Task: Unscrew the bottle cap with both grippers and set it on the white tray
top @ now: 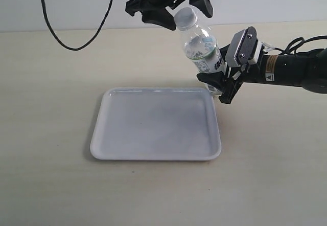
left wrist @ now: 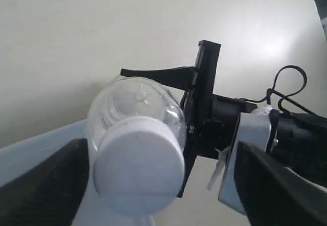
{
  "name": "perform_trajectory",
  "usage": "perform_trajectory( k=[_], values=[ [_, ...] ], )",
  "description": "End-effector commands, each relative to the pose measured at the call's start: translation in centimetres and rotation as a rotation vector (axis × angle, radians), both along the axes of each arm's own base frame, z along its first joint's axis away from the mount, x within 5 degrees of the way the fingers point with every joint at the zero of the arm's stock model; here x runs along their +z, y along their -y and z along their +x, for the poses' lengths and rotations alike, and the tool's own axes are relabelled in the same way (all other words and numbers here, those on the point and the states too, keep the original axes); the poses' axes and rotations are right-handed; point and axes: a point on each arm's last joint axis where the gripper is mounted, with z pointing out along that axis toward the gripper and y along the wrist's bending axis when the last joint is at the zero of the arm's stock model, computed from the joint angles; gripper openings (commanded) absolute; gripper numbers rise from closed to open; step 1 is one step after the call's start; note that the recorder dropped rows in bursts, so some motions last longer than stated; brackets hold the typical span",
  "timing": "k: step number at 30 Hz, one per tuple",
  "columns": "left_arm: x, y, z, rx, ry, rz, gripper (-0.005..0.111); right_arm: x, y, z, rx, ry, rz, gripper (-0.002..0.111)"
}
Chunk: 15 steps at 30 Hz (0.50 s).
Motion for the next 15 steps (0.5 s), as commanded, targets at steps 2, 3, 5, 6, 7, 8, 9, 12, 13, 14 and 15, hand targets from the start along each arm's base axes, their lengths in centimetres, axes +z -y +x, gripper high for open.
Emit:
perform_trajectory(
  k=[2, 3, 5, 6, 7, 8, 9, 12, 13, 14, 15],
  values=[
    [1.04, 0.08, 0.01, -0.08, 0.113, -0.002, 0.077, 0.83, -0.24, 0.12, 0.004, 0.032, 0.049, 0.0],
    [1.1, 0.02, 0.02, -0.102, 0.136, 0.01, 0.077, 0.83, -0.24, 0.13, -0.001, 0.025, 0.057, 0.0],
    [1.05, -0.06, 0.1, -0.107, 0.152, 0.026, 0.077, 0.89, -0.26, 0.14, -0.005, 0.02, 0.071, 0.0],
    [1.07, -0.07, 0.15, -0.107, 0.159, 0.027, 0.077, 0.91, -0.24, 0.16, -0.009, 0.02, 0.074, 0.0],
    [1.09, -0.06, 0.18, -0.105, 0.163, 0.025, 0.077, 0.92, -0.24, 0.17, -0.011, 0.021, 0.075, 0.0],
    [1.11, -0.05, 0.22, -0.103, 0.166, 0.023, 0.077, 0.92, -0.24, 0.17, -0.011, 0.021, 0.075, 0.0],
    [1.14, -0.03, 0.26, -0.099, 0.171, 0.02, 0.077, 0.92, -0.24, 0.17, -0.011, 0.019, 0.076, 0.0],
    [1.38, 0.02, 0.37, -0.088, 0.187, 0.005, 0.077, 1.0, -0.22, 0.23, -0.033, -0.005, 0.112, 0.0],
    [1.51, 0.01, 0.4, -0.084, 0.194, 0.001, 0.077, 1.05, -0.22, 0.25, -0.039, -0.012, 0.127, 0.0],
    [1.6, 0.02, 0.45, -0.079, 0.201, -0.003, 0.077, 1.05, -0.22, 0.25, -0.045, -0.023, 0.138, 0.0],
    [1.73, 0.02, 0.47, -0.076, 0.207, -0.009, 0.077, 1.05, -0.22, 0.25, -0.047, -0.027, 0.141, 0.0]
  ],
)
